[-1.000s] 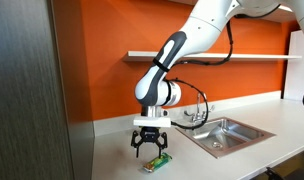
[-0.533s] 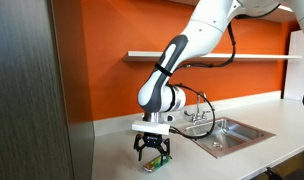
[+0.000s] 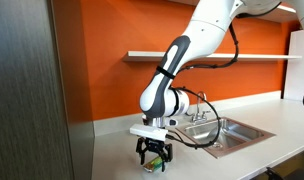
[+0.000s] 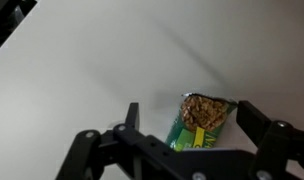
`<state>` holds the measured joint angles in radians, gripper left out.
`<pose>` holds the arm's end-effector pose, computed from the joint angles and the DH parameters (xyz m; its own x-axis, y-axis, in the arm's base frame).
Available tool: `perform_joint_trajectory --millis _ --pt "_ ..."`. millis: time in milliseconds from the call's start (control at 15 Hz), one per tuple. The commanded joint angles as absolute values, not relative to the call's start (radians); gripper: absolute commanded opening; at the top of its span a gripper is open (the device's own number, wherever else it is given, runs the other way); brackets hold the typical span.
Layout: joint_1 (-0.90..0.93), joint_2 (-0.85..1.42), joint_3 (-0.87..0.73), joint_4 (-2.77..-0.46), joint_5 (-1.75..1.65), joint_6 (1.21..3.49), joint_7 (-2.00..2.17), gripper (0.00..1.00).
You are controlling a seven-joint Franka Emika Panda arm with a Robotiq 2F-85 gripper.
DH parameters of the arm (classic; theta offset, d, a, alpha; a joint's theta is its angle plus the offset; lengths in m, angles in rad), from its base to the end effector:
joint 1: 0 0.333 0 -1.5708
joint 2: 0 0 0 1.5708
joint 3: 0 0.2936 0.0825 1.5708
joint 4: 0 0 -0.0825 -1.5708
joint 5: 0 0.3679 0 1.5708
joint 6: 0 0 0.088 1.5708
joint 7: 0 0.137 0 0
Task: Pick up this snack and put it on the shelf
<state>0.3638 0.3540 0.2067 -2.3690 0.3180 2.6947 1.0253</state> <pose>0.4106 0.2650 0.1408 0.7166 -0.6685 -0.1990 -0.6888 -0.7232 -0.0506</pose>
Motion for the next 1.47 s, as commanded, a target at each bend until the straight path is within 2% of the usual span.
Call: perform_joint_trajectory --millis 0,1400 --pt "0.385 0.305 0.192 -2.416 0.31 2.717 1.122 1.0" --pt "0.347 0.319 0.154 -2.381 0.281 2.671 1.132 1.0"
